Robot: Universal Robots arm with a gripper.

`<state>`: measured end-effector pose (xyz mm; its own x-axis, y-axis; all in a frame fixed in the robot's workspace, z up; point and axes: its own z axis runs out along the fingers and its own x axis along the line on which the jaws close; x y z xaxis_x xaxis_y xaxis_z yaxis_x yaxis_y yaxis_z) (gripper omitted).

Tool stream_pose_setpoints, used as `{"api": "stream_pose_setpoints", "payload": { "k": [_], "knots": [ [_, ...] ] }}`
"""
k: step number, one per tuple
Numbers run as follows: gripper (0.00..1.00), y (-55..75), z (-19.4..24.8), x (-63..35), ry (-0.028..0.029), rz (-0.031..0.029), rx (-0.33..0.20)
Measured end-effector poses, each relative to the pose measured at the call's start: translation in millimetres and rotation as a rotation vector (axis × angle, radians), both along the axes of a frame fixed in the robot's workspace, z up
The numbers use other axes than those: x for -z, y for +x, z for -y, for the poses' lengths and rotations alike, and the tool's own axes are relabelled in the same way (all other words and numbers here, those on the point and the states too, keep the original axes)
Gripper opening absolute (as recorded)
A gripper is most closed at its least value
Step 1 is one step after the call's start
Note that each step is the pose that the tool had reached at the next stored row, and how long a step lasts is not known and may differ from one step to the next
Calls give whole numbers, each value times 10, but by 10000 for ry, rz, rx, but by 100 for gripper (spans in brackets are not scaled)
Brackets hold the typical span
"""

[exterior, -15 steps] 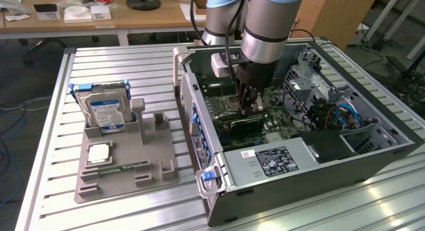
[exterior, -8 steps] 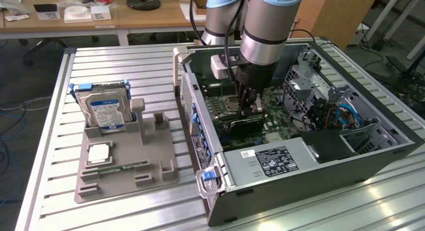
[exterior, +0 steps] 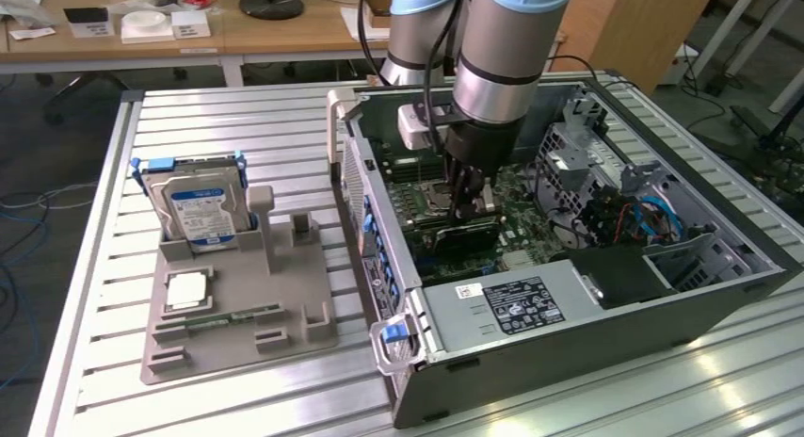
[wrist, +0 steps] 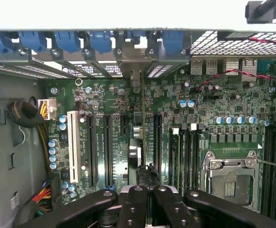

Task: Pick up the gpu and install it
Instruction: 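Press down on the gpu until it lock into place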

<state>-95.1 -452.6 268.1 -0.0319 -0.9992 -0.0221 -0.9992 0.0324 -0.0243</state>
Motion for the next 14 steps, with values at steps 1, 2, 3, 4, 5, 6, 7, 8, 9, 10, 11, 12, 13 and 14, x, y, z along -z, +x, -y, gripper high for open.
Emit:
{"api": "stream_pose_setpoints", "payload": {
  "k": [1, 2, 3, 4, 5, 6, 7, 8, 9, 10, 11, 12, 13, 14],
  "knots": [
    [11, 0, 0, 1, 1, 0, 25],
    [11, 0, 0, 1, 0, 1, 32],
    [11, 0, -1, 4, 2, 2, 42],
    [11, 0, -2, 12, 5, 3, 62],
    [11, 0, -1, 21, 2, 1, 119],
    [11, 0, -1, 23, 1, 1, 140],
    [11, 0, -1, 23, 0, 0, 162],
    [11, 0, -1, 23, -1, 0, 165],
    [11, 0, -1, 24, -1, 0, 169],
    [11, 0, -1, 25, 1, 1, 171],
    [11, 0, -1, 27, 1, 2, 172],
    [11, 0, -3, 32, 4, 3, 174],
    [11, 0, -3, 37, 4, 2, 175],
    [11, 0, -3, 37, 1, 1, 175]
  ]
}}
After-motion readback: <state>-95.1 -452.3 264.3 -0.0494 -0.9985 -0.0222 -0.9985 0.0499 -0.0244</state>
